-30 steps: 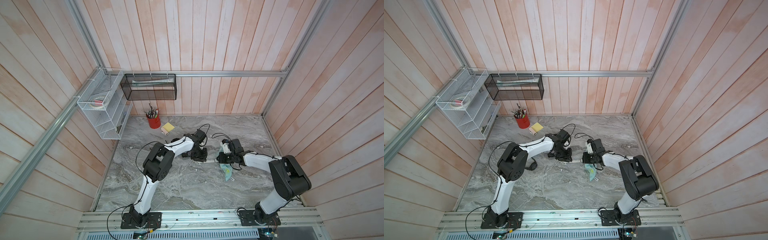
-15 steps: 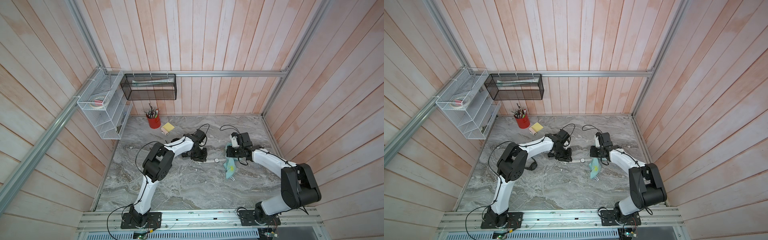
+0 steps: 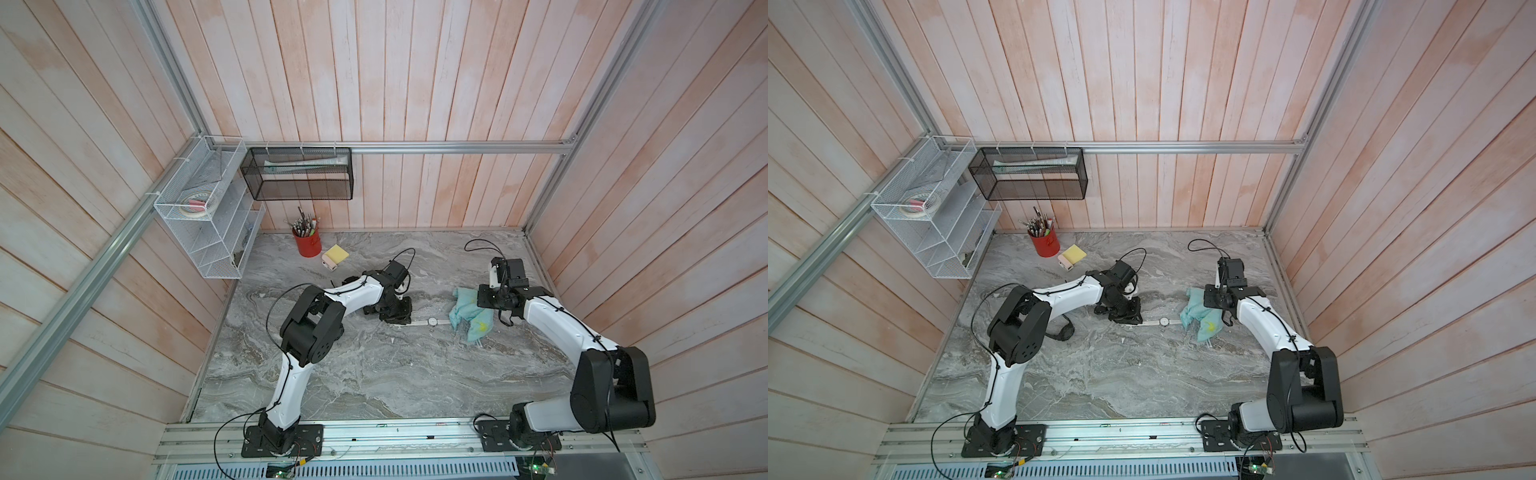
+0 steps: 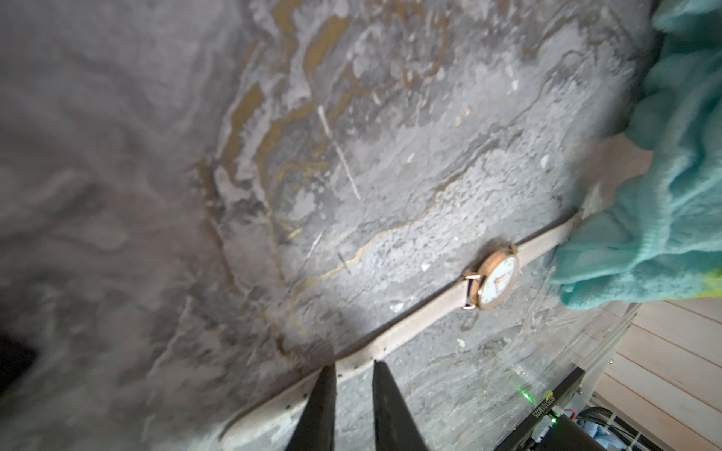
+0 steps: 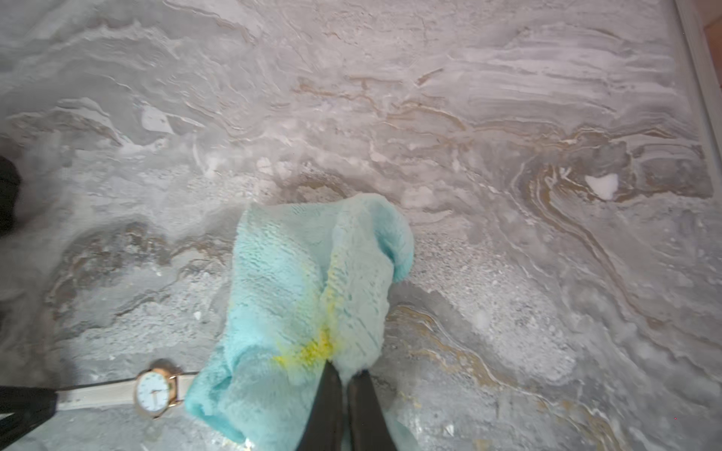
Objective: Wipe the watch dial
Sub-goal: Place the cleaning item at the center of the board.
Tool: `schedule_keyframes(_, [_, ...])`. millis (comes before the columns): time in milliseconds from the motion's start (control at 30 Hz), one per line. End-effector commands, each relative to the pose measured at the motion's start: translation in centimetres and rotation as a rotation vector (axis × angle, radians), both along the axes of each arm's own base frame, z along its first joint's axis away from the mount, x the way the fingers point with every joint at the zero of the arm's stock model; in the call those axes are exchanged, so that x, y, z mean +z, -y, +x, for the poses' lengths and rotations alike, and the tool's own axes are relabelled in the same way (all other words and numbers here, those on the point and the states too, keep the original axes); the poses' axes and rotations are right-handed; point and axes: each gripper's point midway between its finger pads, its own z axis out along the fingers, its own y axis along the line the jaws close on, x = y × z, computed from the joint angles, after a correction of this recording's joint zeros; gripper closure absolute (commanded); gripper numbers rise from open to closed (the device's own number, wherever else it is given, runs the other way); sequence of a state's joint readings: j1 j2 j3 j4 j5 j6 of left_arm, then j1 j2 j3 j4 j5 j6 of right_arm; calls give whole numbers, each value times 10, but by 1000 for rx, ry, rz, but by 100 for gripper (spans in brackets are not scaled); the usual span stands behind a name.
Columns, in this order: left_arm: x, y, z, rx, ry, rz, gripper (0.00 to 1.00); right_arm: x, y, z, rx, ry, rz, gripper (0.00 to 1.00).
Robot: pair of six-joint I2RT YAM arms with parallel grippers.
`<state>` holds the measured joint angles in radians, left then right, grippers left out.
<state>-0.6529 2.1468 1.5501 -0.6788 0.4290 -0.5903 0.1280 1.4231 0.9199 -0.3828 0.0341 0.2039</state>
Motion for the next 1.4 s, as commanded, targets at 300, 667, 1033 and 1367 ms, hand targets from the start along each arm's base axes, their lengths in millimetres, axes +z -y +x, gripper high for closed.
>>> schedule_keyframes(300, [0,-41,-12,52,-11,145,78,21,35,29,-97,47,-134,100])
schedule_keyframes(667, [48,-31,3,63,131,45,58,1,35,36,-100,19,-129,62])
schedule_keyframes(1033, [118,-32,18,72,378,-63,22,15,35,29,-91,81,-130,2])
schedule_keyframes(1367, [195,-161,48,310,806,264,0,96,59,17,-210,480,-173,2])
